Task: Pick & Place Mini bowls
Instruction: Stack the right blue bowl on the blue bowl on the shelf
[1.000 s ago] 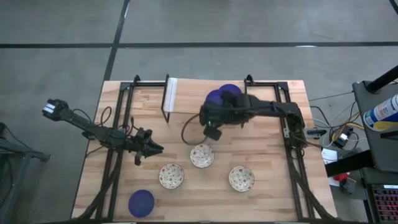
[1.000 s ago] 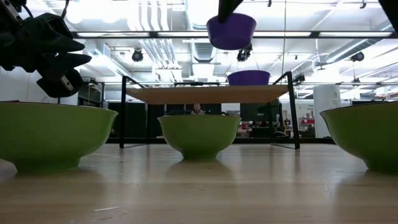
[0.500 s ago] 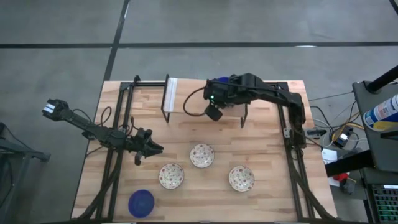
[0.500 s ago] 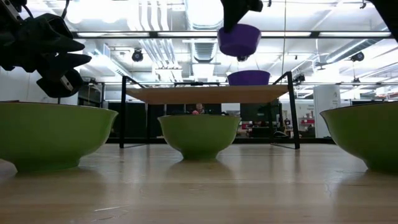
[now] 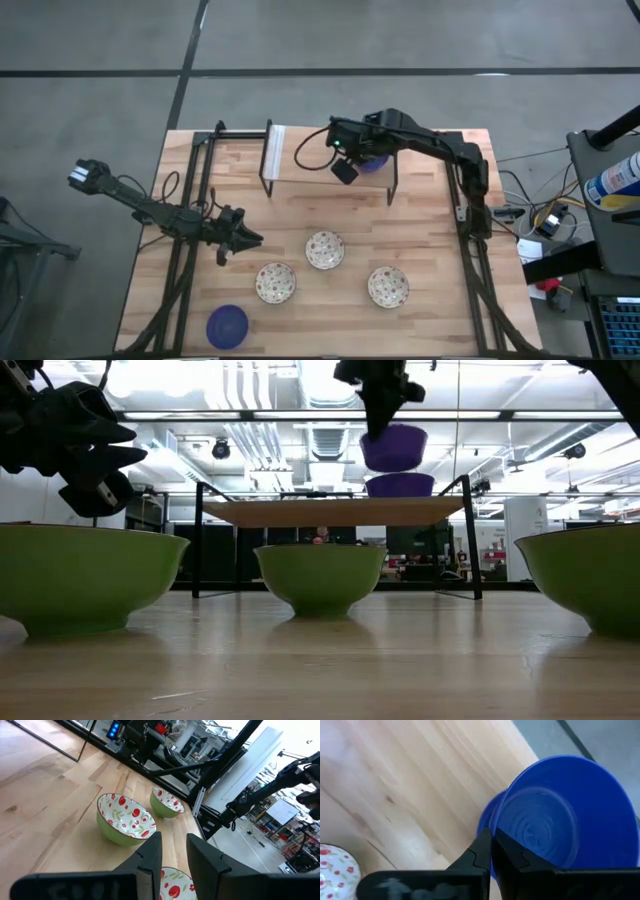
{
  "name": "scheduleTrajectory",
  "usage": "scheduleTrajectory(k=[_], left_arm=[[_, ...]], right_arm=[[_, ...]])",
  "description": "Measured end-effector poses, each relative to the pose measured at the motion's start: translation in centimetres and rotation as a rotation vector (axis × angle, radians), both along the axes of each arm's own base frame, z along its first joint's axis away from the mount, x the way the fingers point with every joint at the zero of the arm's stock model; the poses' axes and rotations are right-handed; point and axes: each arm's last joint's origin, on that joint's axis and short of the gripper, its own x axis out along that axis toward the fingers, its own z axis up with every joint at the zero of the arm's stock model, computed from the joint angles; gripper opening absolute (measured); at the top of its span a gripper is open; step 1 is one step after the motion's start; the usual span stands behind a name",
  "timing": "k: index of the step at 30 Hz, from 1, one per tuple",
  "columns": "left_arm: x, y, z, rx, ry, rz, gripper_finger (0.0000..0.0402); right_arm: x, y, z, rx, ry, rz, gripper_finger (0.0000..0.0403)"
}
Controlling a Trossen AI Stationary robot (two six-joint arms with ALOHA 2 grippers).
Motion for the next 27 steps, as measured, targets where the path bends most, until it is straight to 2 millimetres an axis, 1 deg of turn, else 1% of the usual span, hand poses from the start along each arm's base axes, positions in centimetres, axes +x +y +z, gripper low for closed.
scheduleTrajectory(k=[4,8,13,20,27], left_arm=[[0.0,0.0,0.0,-0.003,0.0,0.0,0.0083],[0.0,0.0,0.0,-0.003,0.0,0.0,0.0083],[0.0,0.0,0.0,-0.002,0.0,0.0,0.0083],[0.0,0.0,0.0,-0.003,0.0,0.0,0.0083],[0.0,0.0,0.0,-0.003,0.0,0.0,0.0083]], right_arm=[[0.0,-0.8,-1.3,0.011,0.055,-0.014,0.0008],[-0.1,-1.1,-2.1,0.016,0.084,-0.018,0.0008],[-0.2,-1.1,-2.4,0.015,0.091,-0.014,0.0008],[0.6,-1.3,-3.2,0.0,0.053,0.026,0.0008],[0.6,-1.3,-3.8,0.013,0.071,0.03,0.0008]])
